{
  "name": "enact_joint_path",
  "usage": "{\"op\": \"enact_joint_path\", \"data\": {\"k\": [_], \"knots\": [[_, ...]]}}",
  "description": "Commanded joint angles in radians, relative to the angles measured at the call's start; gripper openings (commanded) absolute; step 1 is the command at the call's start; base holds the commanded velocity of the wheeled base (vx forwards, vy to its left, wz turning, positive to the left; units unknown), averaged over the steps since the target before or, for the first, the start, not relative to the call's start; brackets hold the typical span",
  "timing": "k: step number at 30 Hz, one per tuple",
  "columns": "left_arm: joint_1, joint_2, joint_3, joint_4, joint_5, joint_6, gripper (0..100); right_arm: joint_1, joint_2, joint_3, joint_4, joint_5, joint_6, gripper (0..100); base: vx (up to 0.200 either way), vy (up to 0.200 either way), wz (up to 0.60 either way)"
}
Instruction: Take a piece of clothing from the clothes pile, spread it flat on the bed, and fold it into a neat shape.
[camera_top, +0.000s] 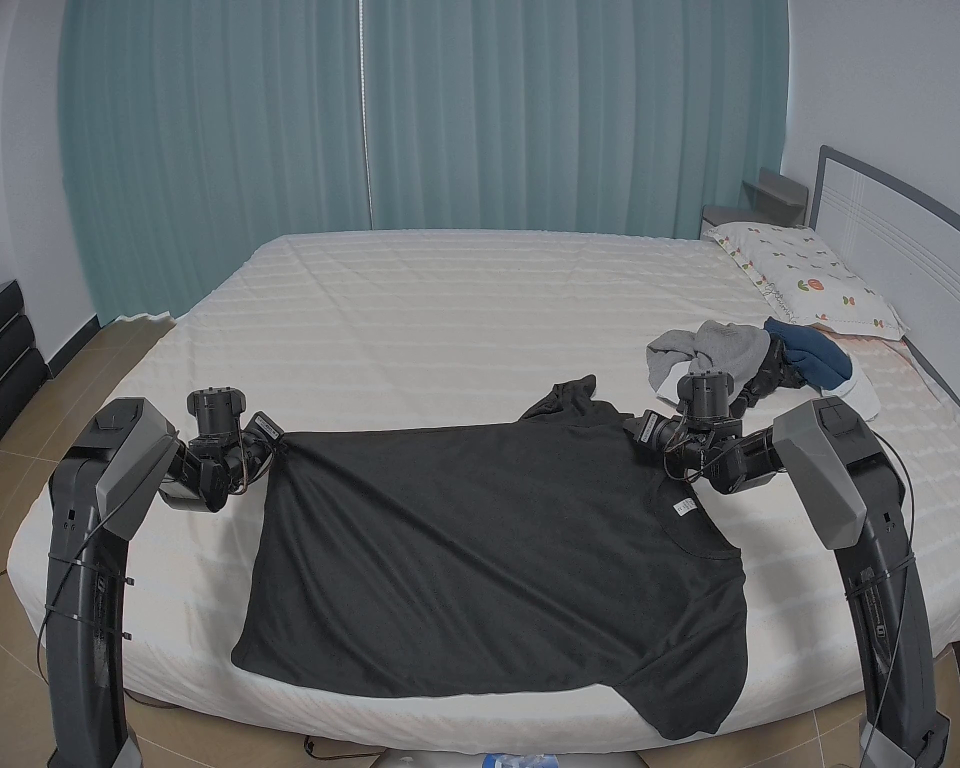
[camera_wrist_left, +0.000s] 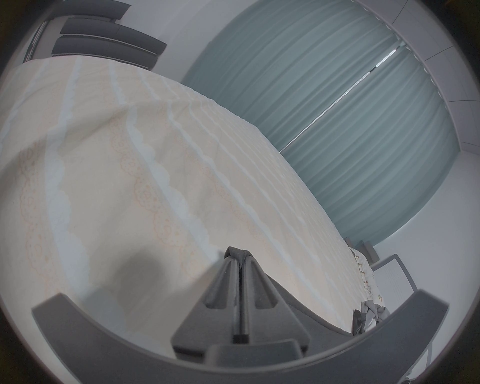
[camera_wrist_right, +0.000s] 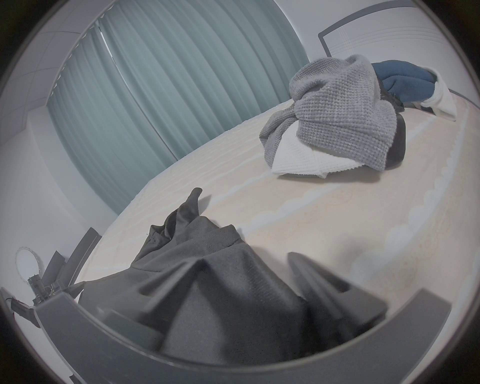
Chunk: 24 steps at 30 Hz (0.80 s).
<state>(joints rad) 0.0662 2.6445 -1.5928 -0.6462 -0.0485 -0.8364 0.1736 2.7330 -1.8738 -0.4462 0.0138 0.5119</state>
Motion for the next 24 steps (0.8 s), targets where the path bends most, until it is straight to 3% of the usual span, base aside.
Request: {"op": "enact_joint_path", "data": {"k": [1,11,15,24], "knots": [[0.0,0.0,-0.006,-0.001,-0.002,0.0,0,-0.008,0.007,-0.036,-0.003,-0.006,0.01,0,0.0,0.0,0.0],[0.0,0.015,-0.065,-0.004,-0.002,0.002,0,-0.036,0.014,-0.091,0.0,-0.029,0.03,0,0.0,0.0,0.0],[0.001,0.035,-0.095,-0.009,0.006,0.002,0,-0.04,0.044,-0.126,-0.006,-0.068,0.03,0,0.0,0.0,0.0],[-0.002,0.034,-0.088,-0.012,0.004,0.003,0,-0.054,0.039,-0.126,-0.02,-0.069,0.034,0,0.0,0.0,0.0]]}}
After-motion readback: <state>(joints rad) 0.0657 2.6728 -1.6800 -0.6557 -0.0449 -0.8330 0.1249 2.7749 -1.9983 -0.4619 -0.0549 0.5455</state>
